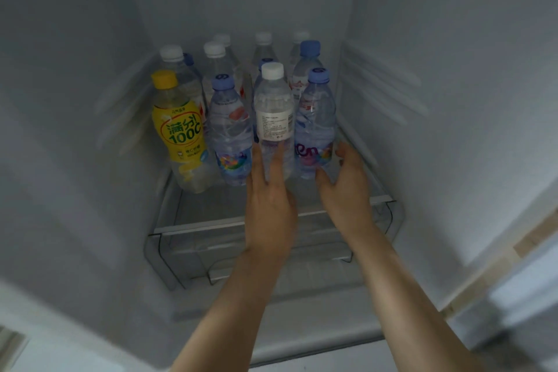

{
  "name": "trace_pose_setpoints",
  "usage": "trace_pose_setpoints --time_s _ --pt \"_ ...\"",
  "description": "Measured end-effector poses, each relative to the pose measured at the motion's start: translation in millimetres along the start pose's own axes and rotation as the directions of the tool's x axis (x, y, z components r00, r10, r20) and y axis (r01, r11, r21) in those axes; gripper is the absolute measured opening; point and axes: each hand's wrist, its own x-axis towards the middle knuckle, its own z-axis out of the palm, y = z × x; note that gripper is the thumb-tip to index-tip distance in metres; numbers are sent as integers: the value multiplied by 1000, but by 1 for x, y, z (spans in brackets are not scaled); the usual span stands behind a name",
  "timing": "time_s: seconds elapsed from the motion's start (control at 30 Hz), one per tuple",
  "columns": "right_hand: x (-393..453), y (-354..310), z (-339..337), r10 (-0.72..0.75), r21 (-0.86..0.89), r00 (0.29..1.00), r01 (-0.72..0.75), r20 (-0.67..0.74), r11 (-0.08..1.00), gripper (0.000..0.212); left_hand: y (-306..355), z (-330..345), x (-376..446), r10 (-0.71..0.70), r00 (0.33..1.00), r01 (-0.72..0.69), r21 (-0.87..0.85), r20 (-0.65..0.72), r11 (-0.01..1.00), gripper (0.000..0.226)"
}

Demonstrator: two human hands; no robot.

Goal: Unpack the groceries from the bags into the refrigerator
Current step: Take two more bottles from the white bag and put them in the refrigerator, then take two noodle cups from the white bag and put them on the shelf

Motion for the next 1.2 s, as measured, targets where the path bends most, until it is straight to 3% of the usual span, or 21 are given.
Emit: trace_pose_setpoints --time_s 0.2,0.37,0.53,0.73,0.97,1.2 --pt "-55 -29 -30 -28 -71 999 30 17 997 40 2 -41 -36 8 1000 -10 -142 -16 990 44" --pt "-138 -39 -43 -75 -126 996 68 -52 990 40 3 -85 -98 38 999 -29 -251 31 968 36" --pt "-237 -42 -55 66 -123 998 -67 -15 990 42 -2 -117 -173 69 976 -10 -273 207 962 29" --pt "-346 -37 -85 244 -213 970 -240 -10 947 40 3 -132 -263 163 897 -24 -321 412 947 26" --pt "-472 -23 -142 449 -289 890 -452 -80 844 35 22 -133 -371 302 676 -89 -333 672 939 26" --pt "-606 -12 -220 701 -226 665 -747 -259 625 36 67 -135 -468 349 333 -144 -319 876 937 22"
